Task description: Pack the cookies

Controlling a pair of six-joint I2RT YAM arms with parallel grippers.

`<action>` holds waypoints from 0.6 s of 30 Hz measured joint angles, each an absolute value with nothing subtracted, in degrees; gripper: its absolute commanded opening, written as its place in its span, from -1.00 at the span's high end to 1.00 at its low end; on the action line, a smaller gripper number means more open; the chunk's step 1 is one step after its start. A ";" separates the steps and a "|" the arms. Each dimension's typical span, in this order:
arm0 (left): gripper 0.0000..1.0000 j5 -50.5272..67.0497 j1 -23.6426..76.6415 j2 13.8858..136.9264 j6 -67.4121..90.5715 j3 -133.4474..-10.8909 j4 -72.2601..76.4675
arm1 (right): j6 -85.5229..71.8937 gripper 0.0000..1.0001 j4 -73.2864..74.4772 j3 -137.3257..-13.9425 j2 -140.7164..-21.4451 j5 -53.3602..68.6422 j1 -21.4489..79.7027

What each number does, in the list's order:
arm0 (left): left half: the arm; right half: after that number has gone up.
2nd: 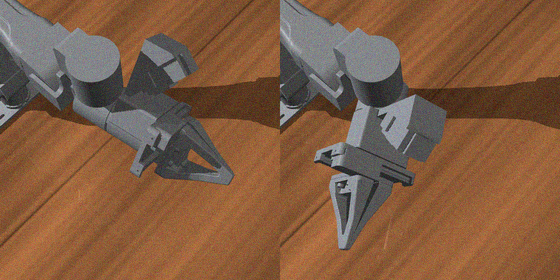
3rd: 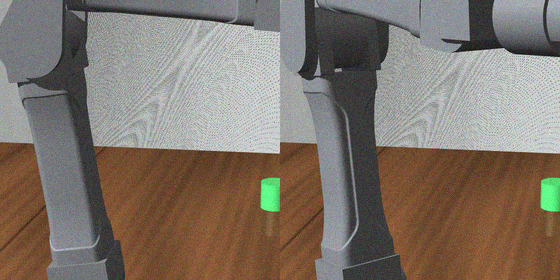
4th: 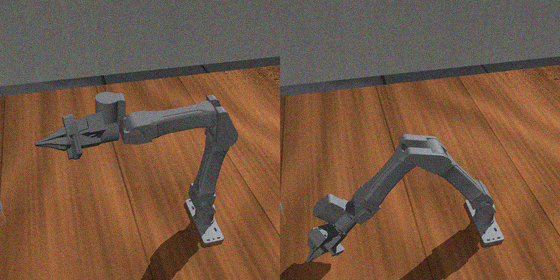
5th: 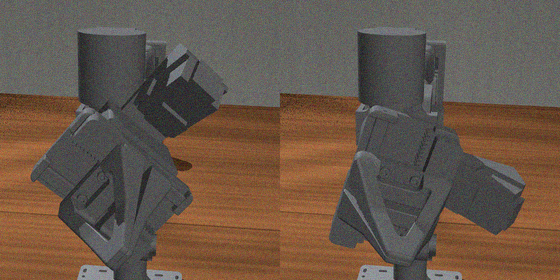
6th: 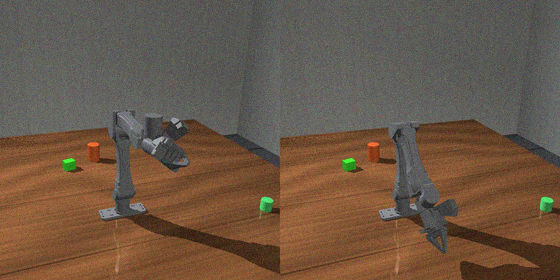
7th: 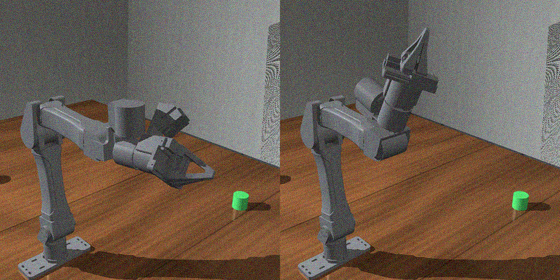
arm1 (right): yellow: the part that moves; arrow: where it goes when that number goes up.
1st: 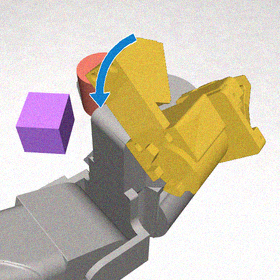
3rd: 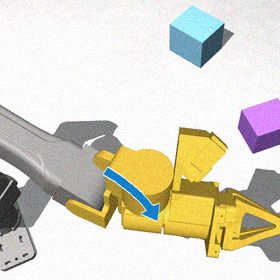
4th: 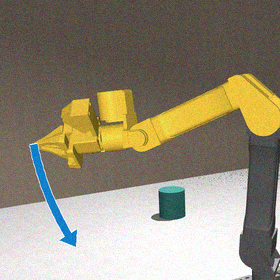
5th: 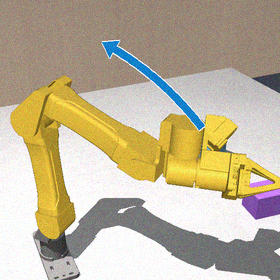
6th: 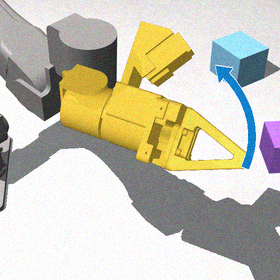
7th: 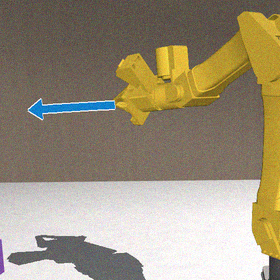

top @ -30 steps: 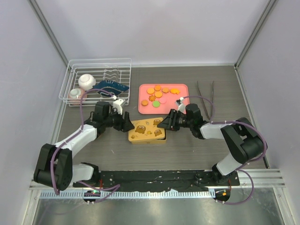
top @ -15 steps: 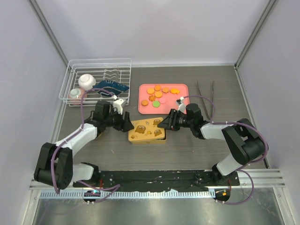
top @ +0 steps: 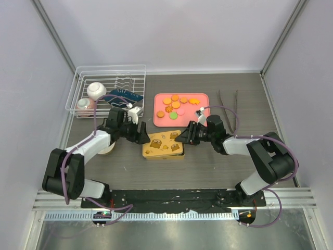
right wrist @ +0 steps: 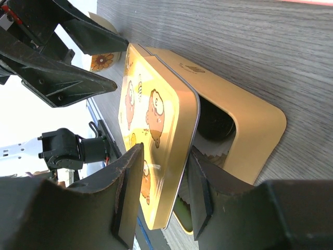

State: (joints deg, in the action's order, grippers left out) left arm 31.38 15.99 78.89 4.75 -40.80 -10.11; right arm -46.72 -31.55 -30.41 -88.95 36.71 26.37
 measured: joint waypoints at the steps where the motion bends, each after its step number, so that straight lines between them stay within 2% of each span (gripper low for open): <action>1: -0.47 31.57 15.99 79.33 4.58 -41.12 -10.31 | -46.65 0.13 -31.55 -30.41 -88.95 36.71 26.37; 18: -0.50 34.65 17.47 82.08 2.66 -44.47 -14.72 | -45.80 0.13 -30.72 -30.41 -88.95 36.73 25.63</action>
